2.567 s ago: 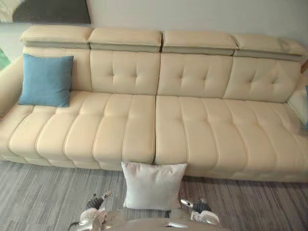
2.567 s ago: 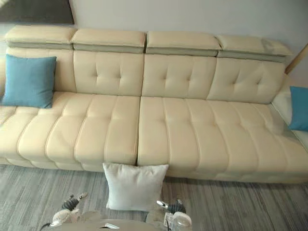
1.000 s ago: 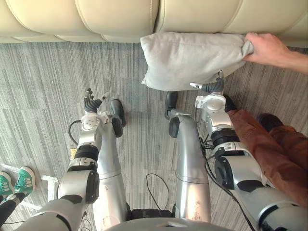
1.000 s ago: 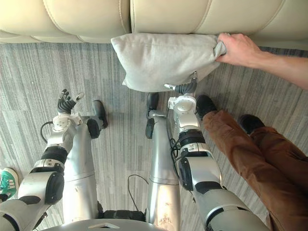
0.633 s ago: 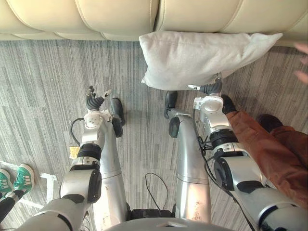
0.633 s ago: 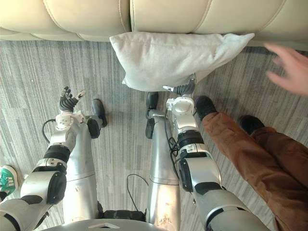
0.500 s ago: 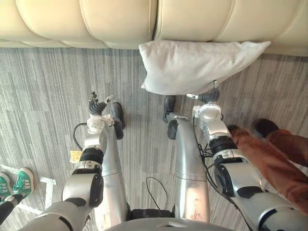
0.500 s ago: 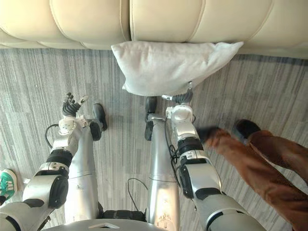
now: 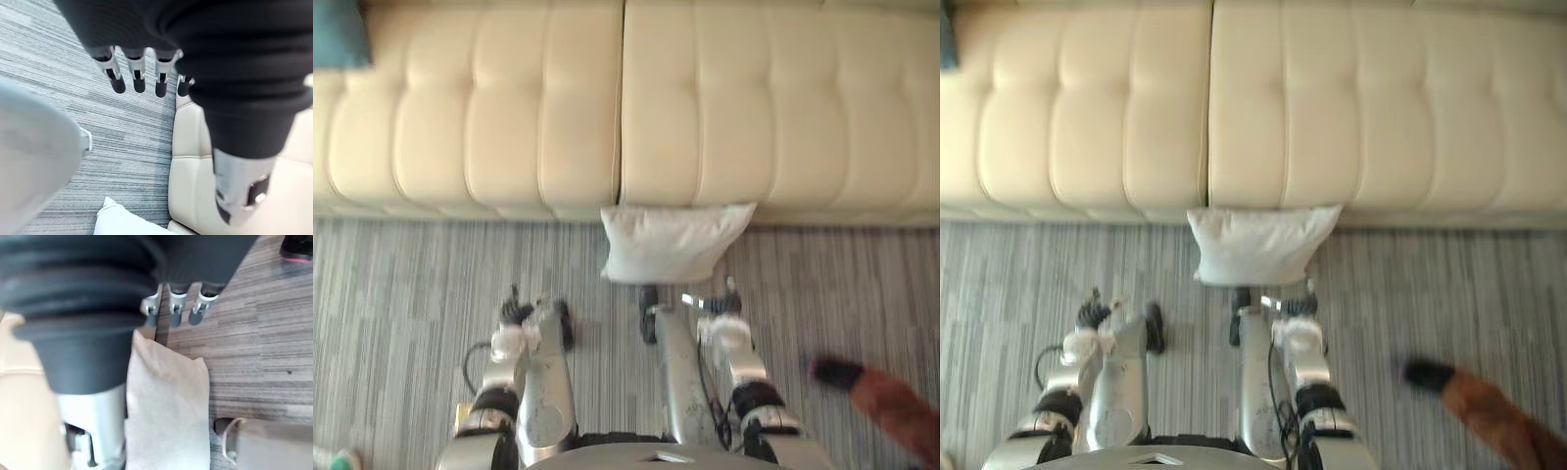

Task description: Pick up cushions and gather them together orderly.

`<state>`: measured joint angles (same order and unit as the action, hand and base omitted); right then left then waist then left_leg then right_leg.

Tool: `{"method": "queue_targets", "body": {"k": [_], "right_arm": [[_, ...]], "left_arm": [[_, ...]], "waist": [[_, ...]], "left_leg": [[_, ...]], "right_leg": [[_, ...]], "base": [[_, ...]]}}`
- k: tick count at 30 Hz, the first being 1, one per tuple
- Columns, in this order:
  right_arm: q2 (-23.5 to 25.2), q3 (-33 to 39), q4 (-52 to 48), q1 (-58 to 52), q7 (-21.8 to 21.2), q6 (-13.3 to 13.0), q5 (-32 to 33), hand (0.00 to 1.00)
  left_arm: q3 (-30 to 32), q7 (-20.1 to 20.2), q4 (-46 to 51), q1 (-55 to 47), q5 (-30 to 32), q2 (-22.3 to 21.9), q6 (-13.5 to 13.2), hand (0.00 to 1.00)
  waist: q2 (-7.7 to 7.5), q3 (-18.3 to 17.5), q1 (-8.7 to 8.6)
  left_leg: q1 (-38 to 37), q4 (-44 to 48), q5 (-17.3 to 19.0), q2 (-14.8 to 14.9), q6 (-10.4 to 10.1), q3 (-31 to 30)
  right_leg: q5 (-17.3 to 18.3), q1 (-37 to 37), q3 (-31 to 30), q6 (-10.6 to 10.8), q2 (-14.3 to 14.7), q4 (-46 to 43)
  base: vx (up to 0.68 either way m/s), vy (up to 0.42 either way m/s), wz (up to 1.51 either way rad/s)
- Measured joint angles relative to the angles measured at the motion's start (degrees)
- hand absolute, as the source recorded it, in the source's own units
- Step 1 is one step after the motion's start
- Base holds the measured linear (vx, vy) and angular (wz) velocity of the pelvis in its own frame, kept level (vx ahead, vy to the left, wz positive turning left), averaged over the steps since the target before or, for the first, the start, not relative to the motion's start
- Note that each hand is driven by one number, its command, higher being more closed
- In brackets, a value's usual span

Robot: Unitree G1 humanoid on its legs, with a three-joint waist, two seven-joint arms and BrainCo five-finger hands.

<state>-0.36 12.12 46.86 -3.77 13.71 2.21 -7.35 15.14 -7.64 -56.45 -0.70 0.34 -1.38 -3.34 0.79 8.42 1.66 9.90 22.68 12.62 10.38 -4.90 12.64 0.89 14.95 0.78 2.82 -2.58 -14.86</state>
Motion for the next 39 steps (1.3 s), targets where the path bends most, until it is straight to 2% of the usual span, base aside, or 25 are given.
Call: {"method": "queue_targets", "body": {"k": [3,7,15,19,20,21,22,23,24,25,26,27,28,29,30,31,32,33,35,39], "right_arm": [[-0.08,0.82,3.53,-0.28,-1.23,-0.5,-1.14,0.0],[-0.05,2.2,4.75,-0.29,-2.59,-0.52,-1.04,0.0],[-0.1,2.27,6.06,0.14,-3.21,-0.75,-0.84,0.0],[-0.32,0.12,6.41,1.72,-3.19,-0.68,-0.85,0.0],[-0.19,-0.48,6.3,2.02,-3.19,-0.68,-0.89,0.0],[-0.27,-0.76,6.12,2.41,-3.2,-0.55,-0.92,0.0],[-0.29,-0.94,6.1,2.59,-3.17,-0.51,-0.91,0.0],[-0.21,-1.57,6.08,2.82,-3.18,-0.43,-0.91,0.0],[0.03,-2.68,6.14,2.8,-3.19,-0.46,-0.93,0.0],[0.31,-3.04,6.21,2.68,-3.19,-0.53,-0.92,0.0],[0.6,-3.0,6.48,2.62,-3.18,-0.75,-0.92,0.0],[0.35,-3.23,6.35,3.88,-3.14,-0.8,-0.9,0.0],[0.18,-3.22,6.43,4.36,-3.11,-0.78,-0.93,0.0],[0.52,-4.11,6.78,3.85,-3.14,-0.74,-0.95,0.0],[0.65,-4.4,8.2,4.18,-3.16,-0.66,-0.93,0.0],[0.11,-4.81,7.99,4.28,-3.11,-0.53,-0.93,0.0],[-0.13,-4.88,7.78,4.08,-3.07,-0.63,-0.93,0.0],[-0.79,-4.99,8.07,4.43,-2.97,-0.68,-0.91,0.0],[-1.33,-5.02,8.05,4.39,-2.82,-0.72,-0.92,0.0],[-2.55,-4.75,8.04,4.13,-2.33,-0.69,-0.89,0.0]], "left_arm": [[1.03,0.97,-2.08,-0.74,2.2,-0.53,0.1,0.0],[2.09,1.76,-2.86,-0.75,2.23,-0.71,0.24,0.0],[2.87,1.85,-2.87,-0.54,2.04,-0.87,0.29,0.0],[3.45,1.8,-2.68,-0.09,1.26,-0.42,0.26,0.0],[3.39,1.8,-2.42,-0.03,0.92,0.02,0.26,0.0],[3.35,1.79,-1.9,-0.02,0.85,0.22,0.31,0.0],[3.42,1.79,-1.91,0.0,0.84,0.32,0.32,0.0],[3.5,1.68,-1.93,0.0,0.83,0.88,0.34,0.0],[3.24,1.64,-1.92,-0.1,0.83,1.74,0.48,0.0],[3.13,1.64,-1.8,-0.09,0.83,2.19,0.5,0.0],[3.25,1.6,-1.48,0.41,0.46,2.47,0.62,0.0],[3.49,1.69,-2.12,-0.68,-0.27,1.46,0.87,0.0],[3.82,1.75,-2.08,-0.7,-0.27,0.84,0.9,0.0],[3.69,1.56,-1.46,-0.55,-0.35,1.4,0.86,0.0],[3.14,1.39,-1.63,-0.09,-0.77,1.93,0.83,0.0],[2.68,1.32,-2.47,0.0,-1.3,1.05,0.95,0.0],[2.5,1.35,-2.45,-0.32,-1.4,0.7,0.87,0.0],[1.82,1.09,-2.56,-1.05,-1.8,0.1,0.69,0.0],[0.46,0.63,-2.7,-0.97,-2.45,0.45,0.67,0.0],[0.43,0.55,-2.72,-0.79,-2.46,0.45,0.36,0.0]], "waist": [[0.03,-3.06,0.0],[-0.02,-3.57,0.13],[-0.66,-3.54,0.57],[-1.77,-2.01,0.84],[-2.31,-1.96,1.0],[-1.71,-1.43,1.19],[-2.01,-1.41,1.39],[-2.64,-1.24,1.49],[-3.53,-1.22,1.44],[-4.25,-1.31,1.41],[-5.75,-1.27,1.47],[-1.77,-2.41,3.12],[-2.73,-2.59,2.85],[-3.82,-2.35,2.22],[-4.17,-2.08,2.59],[-1.19,-1.64,2.64],[-0.65,-2.04,2.72],[0.7,-2.02,2.89],[0.7,-1.84,2.56],[0.35,-1.34,2.74]], "left_leg": [[-4.59,-4.09,-0.87,-0.45,-0.31,2.16],[-7.72,-5.96,-0.92,-0.71,-0.23,4.19],[-10.35,-5.89,0.02,-1.18,-0.07,7.9],[-10.46,-3.94,0.93,-0.87,0.63,10.7],[-9.26,-2.65,1.08,-0.06,0.97,11.6],[-8.13,-1.55,0.97,0.97,1.18,11.79],[-7.94,-1.14,0.97,1.21,1.18,11.83],[-7.68,-0.25,0.97,1.7,1.18,11.86],[-7.42,1.26,1.04,2.15,1.1,11.35],[-6.96,2.38,1.08,2.28,1.02,10.83],[-6.42,3.09,1.37,2.34,0.17,9.84],[-4.45,-0.29,-0.75,3.37,0.58,7.96],[-4.31,-1.01,-2.7,3.79,-0.18,8.74],[-3.67,-1.51,-4.38,2.6,-0.41,7.96],[-2.81,-1.38,-5.38,2.39,-0.69,7.74],[-1.55,-1.76,-6.56,4.92,-1.03,6.47],[-0.81,-2.44,-7.0,5.29,-1.0,5.97],[-1.05,-5.56,-9.26,5.73,-1.66,4.49],[-1.22,-8.0,-11.73,6.1,-2.23,4.35],[-1.85,-8.68,-11.31,4.75,-2.01,2.7]], "right_leg": [[-2.28,-4.09,-1.33,0.54,0.17,5.08],[-3.31,-6.41,-2.87,0.88,0.48,6.98],[-4.29,-7.23,-6.05,1.33,0.87,7.79],[-4.71,-6.31,-7.8,1.56,1.05,5.98],[-2.95,-4.73,-5.86,0.34,0.29,4.37],[0.33,-1.54,0.99,-2.32,-2.28,-2.32],[1.1,-0.36,2.27,-2.52,-3.11,-5.79],[2.98,1.43,4.23,-2.47,-4.77,-14.2],[6.25,1.63,4.95,-1.55,-6.88,-22.98],[7.43,1.56,4.93,-1.0,-8.54,-26.9],[7.47,1.98,5.97,0.89,-6.96,-25.6],[8.29,-0.16,4.49,1.43,-4.01,-18.64],[11.07,-0.13,4.78,0.05,-4.77,-22.35],[15.46,-3.44,5.19,1.31,-7.23,-22.82],[17.88,-6.25,5.89,1.73,-6.39,-15.64],[14.7,-7.19,7.04,1.13,-3.33,-12.28],[13.67,-7.4,7.15,0.21,-2.26,-9.79],[11.65,-6.9,7.0,-0.74,-0.41,-7.86],[11.05,-5.7,6.77,-1.55,0.58,-8.01],[10.43,-4.65,4.74,-1.64,0.9,-7.8]], "base": [[0.15,0.057,-0.27],[0.12,0.052,-0.24],[0.02,0.049,-0.22],[-0.12,0.037,-0.31],[-0.19,-0.005,-0.24],[-0.15,-0.007,-0.22],[-0.11,-0.037,-0.16],[-0.05,-0.104,0.0],[-0.07,-0.203,0.11],[-0.05,-0.241,0.16],[-0.13,-0.216,-0.31],[-0.14,-0.18,-0.5],[-0.19,-0.214,-0.31],[-0.11,-0.285,0.05],[-0.17,-0.327,0.18],[-0.14,-0.231,-0.06],[-0.19,-0.156,-0.16],[-0.16,-0.107,-0.16],[-0.18,-0.127,-0.09],[-0.14,-0.004,-0.3]]}}
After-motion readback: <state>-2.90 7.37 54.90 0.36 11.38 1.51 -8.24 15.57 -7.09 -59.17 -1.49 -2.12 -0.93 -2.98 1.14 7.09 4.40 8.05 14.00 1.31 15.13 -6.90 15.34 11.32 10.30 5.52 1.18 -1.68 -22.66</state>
